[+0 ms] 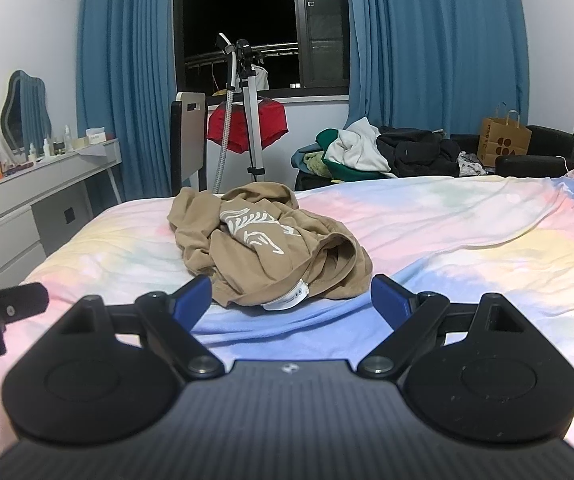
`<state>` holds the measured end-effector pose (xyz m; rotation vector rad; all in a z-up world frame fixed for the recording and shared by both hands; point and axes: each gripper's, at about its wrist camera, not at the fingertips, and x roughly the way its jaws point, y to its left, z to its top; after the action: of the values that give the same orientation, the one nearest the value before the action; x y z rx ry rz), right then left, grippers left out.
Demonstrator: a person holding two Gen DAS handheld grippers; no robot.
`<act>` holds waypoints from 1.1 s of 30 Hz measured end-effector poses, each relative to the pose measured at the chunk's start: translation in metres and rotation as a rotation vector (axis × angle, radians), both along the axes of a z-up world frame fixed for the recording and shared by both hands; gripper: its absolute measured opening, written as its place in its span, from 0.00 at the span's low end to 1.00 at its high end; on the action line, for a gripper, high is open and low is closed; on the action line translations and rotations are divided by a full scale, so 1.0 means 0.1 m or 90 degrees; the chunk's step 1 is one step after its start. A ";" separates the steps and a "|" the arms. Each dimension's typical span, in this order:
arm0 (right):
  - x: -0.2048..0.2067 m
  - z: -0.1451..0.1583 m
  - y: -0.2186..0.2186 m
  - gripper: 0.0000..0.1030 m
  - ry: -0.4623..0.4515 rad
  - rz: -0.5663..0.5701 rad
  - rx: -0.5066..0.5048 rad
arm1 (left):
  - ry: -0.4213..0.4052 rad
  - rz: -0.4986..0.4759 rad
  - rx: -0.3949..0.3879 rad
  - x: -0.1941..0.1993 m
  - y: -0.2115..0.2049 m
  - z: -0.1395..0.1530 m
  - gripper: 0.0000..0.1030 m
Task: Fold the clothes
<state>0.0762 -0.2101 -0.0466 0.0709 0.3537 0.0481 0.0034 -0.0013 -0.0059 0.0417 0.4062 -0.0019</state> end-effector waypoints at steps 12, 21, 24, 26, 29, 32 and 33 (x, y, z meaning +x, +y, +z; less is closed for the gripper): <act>-0.01 0.02 0.00 0.86 0.000 0.001 -0.002 | 0.001 0.002 0.002 -0.01 0.00 0.00 1.00; -0.01 0.03 0.01 0.86 -0.003 -0.001 -0.002 | 0.009 0.006 0.014 0.03 -0.01 -0.03 1.00; -0.01 0.03 0.00 0.86 -0.002 0.000 -0.002 | 0.008 0.005 0.010 0.03 0.00 -0.04 1.00; -0.01 0.03 0.00 0.86 -0.001 -0.001 0.000 | 0.006 -0.006 -0.014 0.03 0.03 -0.03 1.00; 0.00 0.03 -0.01 0.86 -0.001 -0.001 0.001 | 0.012 -0.013 -0.045 0.04 0.07 -0.03 1.00; 0.00 0.03 -0.01 0.86 -0.001 -0.004 0.003 | 0.016 -0.016 -0.044 0.07 0.07 -0.06 1.00; 0.00 0.02 -0.02 0.86 -0.001 -0.006 0.003 | 0.020 -0.019 -0.044 0.08 0.07 -0.07 1.00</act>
<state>0.0759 -0.2117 -0.0441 0.0779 0.3524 0.0395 0.0115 0.0058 -0.0131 -0.0202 0.4367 -0.0459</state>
